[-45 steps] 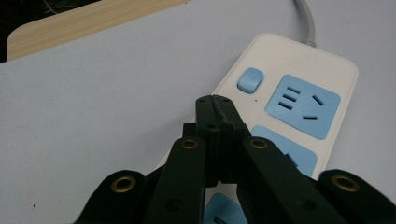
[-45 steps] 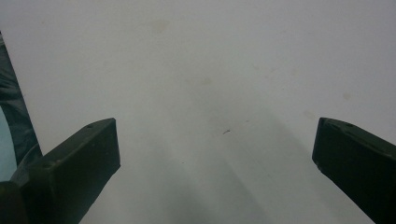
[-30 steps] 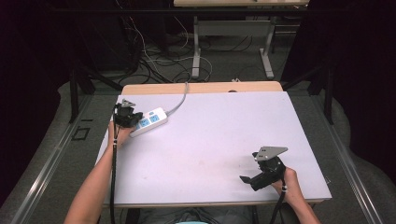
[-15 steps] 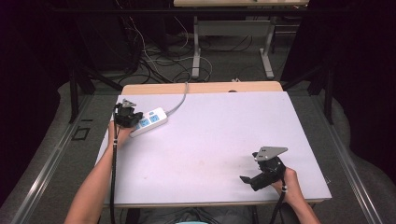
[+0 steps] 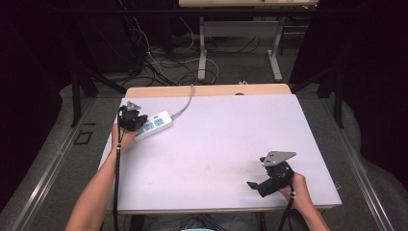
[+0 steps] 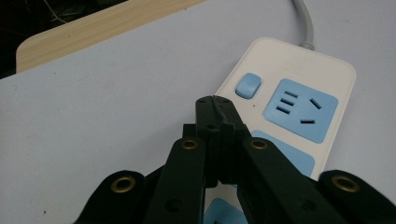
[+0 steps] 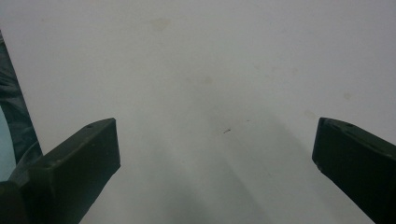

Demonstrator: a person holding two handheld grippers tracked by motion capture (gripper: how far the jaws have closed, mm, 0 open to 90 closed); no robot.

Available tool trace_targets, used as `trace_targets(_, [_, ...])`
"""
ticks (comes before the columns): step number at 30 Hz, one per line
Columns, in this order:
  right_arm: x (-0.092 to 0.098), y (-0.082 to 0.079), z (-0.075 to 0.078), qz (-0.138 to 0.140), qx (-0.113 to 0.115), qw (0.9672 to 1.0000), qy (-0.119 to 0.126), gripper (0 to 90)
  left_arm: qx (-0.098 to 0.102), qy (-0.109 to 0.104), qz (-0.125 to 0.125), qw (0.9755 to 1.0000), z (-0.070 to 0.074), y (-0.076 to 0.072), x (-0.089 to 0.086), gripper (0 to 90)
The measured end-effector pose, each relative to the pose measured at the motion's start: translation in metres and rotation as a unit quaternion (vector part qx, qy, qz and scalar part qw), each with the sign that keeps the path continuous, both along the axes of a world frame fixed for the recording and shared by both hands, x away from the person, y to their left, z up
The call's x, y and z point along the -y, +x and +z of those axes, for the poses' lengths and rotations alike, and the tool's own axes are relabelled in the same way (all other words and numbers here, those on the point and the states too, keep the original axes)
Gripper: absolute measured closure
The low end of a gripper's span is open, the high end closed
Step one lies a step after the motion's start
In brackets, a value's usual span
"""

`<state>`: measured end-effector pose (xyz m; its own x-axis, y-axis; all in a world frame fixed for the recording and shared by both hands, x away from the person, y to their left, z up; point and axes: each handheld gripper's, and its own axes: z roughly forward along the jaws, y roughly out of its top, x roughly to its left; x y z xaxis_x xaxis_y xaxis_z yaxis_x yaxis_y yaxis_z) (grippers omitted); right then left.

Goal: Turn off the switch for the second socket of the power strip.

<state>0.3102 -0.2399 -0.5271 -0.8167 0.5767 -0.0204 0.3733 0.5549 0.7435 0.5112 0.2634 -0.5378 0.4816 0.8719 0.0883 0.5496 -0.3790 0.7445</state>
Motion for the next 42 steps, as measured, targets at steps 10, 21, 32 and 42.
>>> trace_targets(10, [0.000, 0.000, 0.000, -0.003, 0.003, 1.0000, 0.000, 0.5, 0.004, -0.002, -0.003, 1.0000, 0.000, 0.001, -0.001, 90.0])
trace_targets(21, [0.000, -0.001, 0.000, -0.001, 0.002, 1.0000, -0.001, 0.5, -0.001, 0.001, 0.000, 1.0000, 0.001, 0.000, 0.000, 90.0])
trace_targets(32, [0.000, 0.000, 0.000, 0.000, 0.001, 1.0000, -0.001, 0.5, 0.006, -0.001, 0.001, 1.0000, 0.003, -0.001, -0.002, 90.0])
trace_targets(42, [0.000, -0.001, 0.001, 0.003, -0.002, 1.0000, -0.005, 0.5, -0.005, -0.003, 0.023, 0.9997, 0.013, -0.001, -0.001, 17.4])
